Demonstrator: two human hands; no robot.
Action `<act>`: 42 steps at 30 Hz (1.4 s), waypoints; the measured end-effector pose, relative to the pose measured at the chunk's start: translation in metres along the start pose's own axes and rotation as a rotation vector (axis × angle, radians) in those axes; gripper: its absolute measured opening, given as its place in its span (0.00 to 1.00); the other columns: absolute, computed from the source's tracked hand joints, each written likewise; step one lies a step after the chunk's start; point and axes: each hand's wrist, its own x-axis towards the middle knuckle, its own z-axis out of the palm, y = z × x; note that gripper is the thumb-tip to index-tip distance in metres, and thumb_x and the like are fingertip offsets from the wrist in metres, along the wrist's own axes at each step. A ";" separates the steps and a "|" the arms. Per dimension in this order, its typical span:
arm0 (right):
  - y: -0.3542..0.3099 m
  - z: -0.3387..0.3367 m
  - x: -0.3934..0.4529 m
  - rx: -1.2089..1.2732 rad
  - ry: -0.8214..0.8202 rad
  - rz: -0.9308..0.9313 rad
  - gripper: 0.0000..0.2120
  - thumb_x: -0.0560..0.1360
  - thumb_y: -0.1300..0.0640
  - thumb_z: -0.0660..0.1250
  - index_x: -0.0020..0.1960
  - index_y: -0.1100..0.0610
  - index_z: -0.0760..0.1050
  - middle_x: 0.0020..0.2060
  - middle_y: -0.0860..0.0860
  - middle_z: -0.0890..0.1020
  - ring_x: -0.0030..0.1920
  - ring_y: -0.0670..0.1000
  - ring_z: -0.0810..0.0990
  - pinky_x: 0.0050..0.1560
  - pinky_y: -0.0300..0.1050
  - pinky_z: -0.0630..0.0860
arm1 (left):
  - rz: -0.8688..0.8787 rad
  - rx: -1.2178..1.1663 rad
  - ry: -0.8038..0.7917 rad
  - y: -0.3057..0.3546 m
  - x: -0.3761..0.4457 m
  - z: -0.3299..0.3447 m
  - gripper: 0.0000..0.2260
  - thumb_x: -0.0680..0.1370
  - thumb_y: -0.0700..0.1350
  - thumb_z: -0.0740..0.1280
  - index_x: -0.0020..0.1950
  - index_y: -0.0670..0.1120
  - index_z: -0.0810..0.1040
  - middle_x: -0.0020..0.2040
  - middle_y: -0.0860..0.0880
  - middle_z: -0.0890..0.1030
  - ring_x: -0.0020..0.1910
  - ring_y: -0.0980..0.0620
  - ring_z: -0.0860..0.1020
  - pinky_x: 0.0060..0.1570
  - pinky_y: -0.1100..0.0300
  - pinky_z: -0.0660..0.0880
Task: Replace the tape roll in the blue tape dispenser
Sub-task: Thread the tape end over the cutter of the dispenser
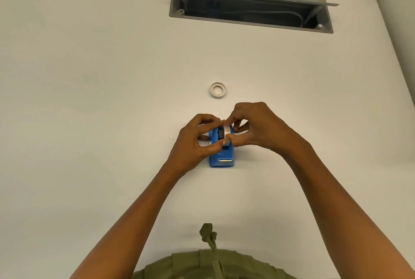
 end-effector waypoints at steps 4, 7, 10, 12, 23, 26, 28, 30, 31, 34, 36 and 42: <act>-0.003 0.000 0.001 -0.030 -0.008 0.014 0.13 0.63 0.60 0.76 0.46 0.62 0.80 0.41 0.55 0.80 0.42 0.54 0.80 0.46 0.55 0.79 | 0.000 0.004 0.003 0.000 0.000 0.000 0.19 0.70 0.44 0.72 0.60 0.48 0.76 0.55 0.53 0.73 0.52 0.59 0.74 0.46 0.73 0.75; -0.002 -0.002 0.003 0.006 -0.002 0.020 0.11 0.63 0.63 0.76 0.44 0.62 0.80 0.38 0.52 0.79 0.39 0.52 0.80 0.44 0.52 0.80 | -0.004 0.010 0.000 0.001 0.001 -0.001 0.19 0.70 0.43 0.72 0.60 0.47 0.76 0.55 0.53 0.72 0.51 0.59 0.74 0.46 0.74 0.74; 0.001 -0.003 0.004 0.033 0.008 0.011 0.08 0.65 0.64 0.74 0.43 0.62 0.81 0.36 0.50 0.79 0.37 0.49 0.79 0.42 0.47 0.80 | -0.008 0.014 -0.003 0.000 0.001 -0.001 0.19 0.70 0.43 0.72 0.60 0.48 0.76 0.55 0.53 0.73 0.52 0.58 0.74 0.46 0.73 0.75; 0.003 -0.003 0.004 0.030 0.002 0.005 0.08 0.65 0.64 0.74 0.44 0.62 0.81 0.37 0.50 0.79 0.37 0.47 0.78 0.41 0.44 0.79 | -0.012 0.008 -0.006 0.000 0.001 -0.001 0.19 0.70 0.44 0.72 0.60 0.48 0.76 0.55 0.53 0.73 0.52 0.58 0.74 0.47 0.73 0.75; -0.003 0.004 0.001 -0.025 -0.002 0.043 0.14 0.61 0.57 0.77 0.44 0.59 0.78 0.40 0.52 0.78 0.40 0.53 0.78 0.45 0.56 0.79 | 0.000 -0.004 -0.002 -0.002 0.001 -0.001 0.18 0.70 0.45 0.72 0.59 0.48 0.76 0.54 0.56 0.72 0.51 0.61 0.74 0.46 0.74 0.74; -0.006 0.006 0.004 -0.072 0.010 0.070 0.14 0.61 0.56 0.76 0.42 0.58 0.76 0.40 0.53 0.78 0.40 0.54 0.78 0.45 0.56 0.79 | 0.009 -0.020 -0.005 -0.001 0.000 -0.001 0.18 0.69 0.46 0.71 0.58 0.50 0.76 0.53 0.58 0.72 0.52 0.61 0.74 0.46 0.72 0.75; -0.007 0.005 0.005 -0.080 0.004 0.081 0.12 0.61 0.57 0.76 0.41 0.57 0.76 0.40 0.53 0.78 0.40 0.54 0.78 0.44 0.55 0.79 | 0.010 -0.027 -0.004 0.000 0.000 -0.001 0.18 0.68 0.47 0.71 0.58 0.52 0.76 0.53 0.59 0.73 0.52 0.62 0.74 0.46 0.71 0.75; -0.006 0.005 0.006 -0.069 0.002 0.081 0.10 0.61 0.59 0.76 0.40 0.57 0.77 0.39 0.54 0.79 0.39 0.55 0.79 0.44 0.55 0.79 | 0.007 -0.019 -0.005 0.000 0.001 -0.001 0.18 0.68 0.47 0.71 0.57 0.52 0.76 0.54 0.58 0.73 0.51 0.62 0.74 0.46 0.72 0.75; -0.006 0.004 0.007 -0.058 0.006 0.083 0.09 0.61 0.60 0.76 0.39 0.58 0.78 0.38 0.54 0.80 0.39 0.54 0.79 0.44 0.55 0.79 | 0.005 -0.011 -0.006 0.000 0.001 -0.001 0.18 0.68 0.48 0.70 0.57 0.51 0.76 0.54 0.57 0.73 0.51 0.61 0.75 0.46 0.72 0.75; -0.004 0.003 0.008 -0.042 0.003 0.093 0.08 0.62 0.62 0.75 0.40 0.60 0.80 0.38 0.54 0.81 0.39 0.53 0.80 0.45 0.56 0.79 | 0.004 -0.002 -0.009 -0.001 0.001 -0.001 0.19 0.68 0.48 0.71 0.58 0.49 0.77 0.54 0.56 0.73 0.51 0.60 0.75 0.46 0.72 0.75; -0.004 0.001 0.008 -0.037 -0.009 0.086 0.08 0.63 0.62 0.75 0.41 0.61 0.80 0.38 0.53 0.81 0.40 0.53 0.80 0.45 0.56 0.79 | 0.001 -0.002 -0.011 -0.001 0.001 -0.001 0.19 0.68 0.48 0.71 0.58 0.49 0.77 0.54 0.55 0.73 0.51 0.60 0.75 0.47 0.72 0.74; -0.005 0.000 0.008 -0.030 0.026 0.072 0.03 0.67 0.62 0.72 0.40 0.61 0.80 0.38 0.53 0.81 0.40 0.53 0.80 0.46 0.57 0.78 | -0.003 -0.014 -0.014 -0.002 0.001 0.000 0.19 0.68 0.48 0.71 0.58 0.50 0.76 0.55 0.54 0.73 0.51 0.59 0.74 0.46 0.72 0.75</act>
